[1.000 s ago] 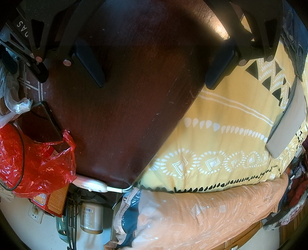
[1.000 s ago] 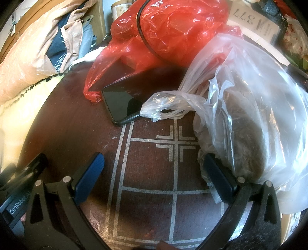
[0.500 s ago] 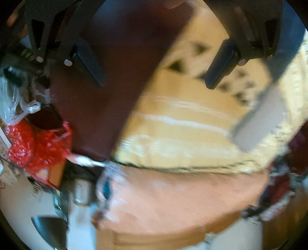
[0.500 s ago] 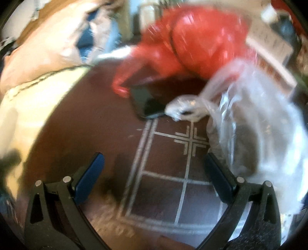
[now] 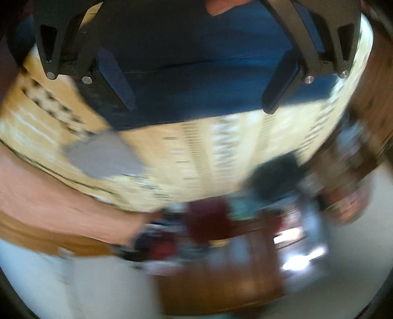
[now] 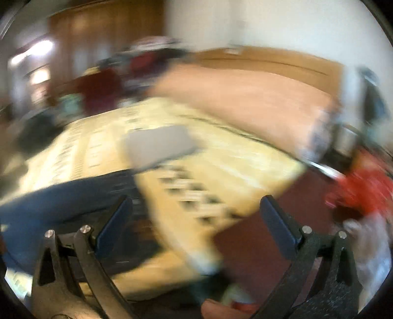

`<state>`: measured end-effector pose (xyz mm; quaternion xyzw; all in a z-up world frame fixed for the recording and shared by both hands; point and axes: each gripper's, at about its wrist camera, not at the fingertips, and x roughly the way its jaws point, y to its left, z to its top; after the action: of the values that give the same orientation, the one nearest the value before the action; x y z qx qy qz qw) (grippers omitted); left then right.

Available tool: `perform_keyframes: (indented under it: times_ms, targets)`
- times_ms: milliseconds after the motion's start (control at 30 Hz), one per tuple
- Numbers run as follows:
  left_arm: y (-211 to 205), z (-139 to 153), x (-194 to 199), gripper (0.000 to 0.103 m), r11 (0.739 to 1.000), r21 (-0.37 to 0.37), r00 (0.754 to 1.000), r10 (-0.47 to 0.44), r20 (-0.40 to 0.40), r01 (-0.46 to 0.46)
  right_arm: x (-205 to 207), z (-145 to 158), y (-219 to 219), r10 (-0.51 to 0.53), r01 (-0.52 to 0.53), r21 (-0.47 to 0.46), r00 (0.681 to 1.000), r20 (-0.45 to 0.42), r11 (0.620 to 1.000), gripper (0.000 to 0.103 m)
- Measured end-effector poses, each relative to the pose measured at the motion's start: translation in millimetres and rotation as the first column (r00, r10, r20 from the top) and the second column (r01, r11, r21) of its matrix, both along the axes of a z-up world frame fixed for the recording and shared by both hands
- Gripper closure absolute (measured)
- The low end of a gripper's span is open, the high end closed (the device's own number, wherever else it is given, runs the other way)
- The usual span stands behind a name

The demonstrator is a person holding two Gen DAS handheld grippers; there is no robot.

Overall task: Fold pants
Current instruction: 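Swing both tools back over the blue jeans on the bed, then grasp the jeans waistband with the left tool while the right tool grasps the hem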

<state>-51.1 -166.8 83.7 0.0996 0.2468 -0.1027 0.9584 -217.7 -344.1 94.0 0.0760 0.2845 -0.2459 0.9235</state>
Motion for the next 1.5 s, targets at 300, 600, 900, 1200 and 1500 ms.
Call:
perform_keyframes:
  times_ms: [300,600,900,1200,1500]
  targets:
    - [201,1,20,0.0,0.915,-0.024,0.915,0.402,0.014,-0.402,86,28,139,0.369,-0.368,-0.044,0.929,0.016,0.929,0.0]
    - [282,-19,34,0.0,0.887,-0.05,0.888,0.459,-0.021,-0.459,105,14,180,0.472,-0.475,-0.069,0.88,-0.058,0.877,0.0]
    - [374,7,85,0.0,0.897,-0.131,0.904,0.428,0.017,-0.422,87,67,205,0.519,-0.495,-0.225,0.852,0.061,0.839,0.0]
    - [507,30,191,0.0,0.925,-0.218,0.947,0.321,0.003,-0.312,128,5,200,0.617,-0.603,-0.148,0.784,0.069,0.784,0.0]
    - [538,-152,329,0.005,0.943,-0.182,0.911,0.2,-0.361,-0.279,189,-87,204,0.643,-0.642,0.038,0.762,-0.077,0.766,0.0]
